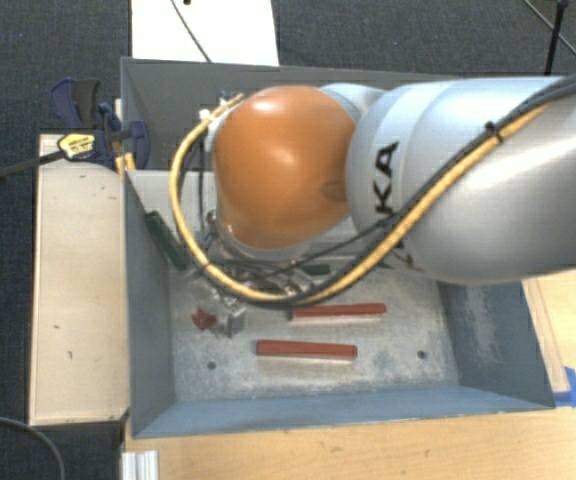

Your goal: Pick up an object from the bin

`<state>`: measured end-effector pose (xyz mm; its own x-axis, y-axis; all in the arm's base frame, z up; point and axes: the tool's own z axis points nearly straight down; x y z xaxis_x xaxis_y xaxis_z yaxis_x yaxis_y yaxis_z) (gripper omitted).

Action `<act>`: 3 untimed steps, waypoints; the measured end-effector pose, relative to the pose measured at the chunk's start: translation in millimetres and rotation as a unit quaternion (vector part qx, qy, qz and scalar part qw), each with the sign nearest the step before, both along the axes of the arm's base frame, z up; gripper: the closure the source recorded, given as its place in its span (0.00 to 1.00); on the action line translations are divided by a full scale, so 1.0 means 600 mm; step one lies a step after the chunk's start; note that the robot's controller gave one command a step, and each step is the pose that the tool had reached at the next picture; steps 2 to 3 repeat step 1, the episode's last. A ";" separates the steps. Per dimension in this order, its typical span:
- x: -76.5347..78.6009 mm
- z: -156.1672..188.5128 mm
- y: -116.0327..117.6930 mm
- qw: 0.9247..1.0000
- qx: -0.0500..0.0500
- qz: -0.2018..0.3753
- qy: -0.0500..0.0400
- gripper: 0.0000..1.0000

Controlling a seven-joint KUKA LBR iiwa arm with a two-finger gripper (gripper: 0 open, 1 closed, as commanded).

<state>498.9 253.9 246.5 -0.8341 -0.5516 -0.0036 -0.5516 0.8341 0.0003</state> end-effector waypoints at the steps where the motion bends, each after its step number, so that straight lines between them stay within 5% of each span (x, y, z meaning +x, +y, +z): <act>1: 0.000 0.000 0.000 1.000 0.000 0.000 0.000 1.00; 3: 0.000 0.000 0.000 1.000 0.000 0.000 0.000 1.00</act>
Offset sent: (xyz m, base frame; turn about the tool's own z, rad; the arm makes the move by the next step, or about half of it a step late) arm 0.0000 0.0000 0.0000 0.0000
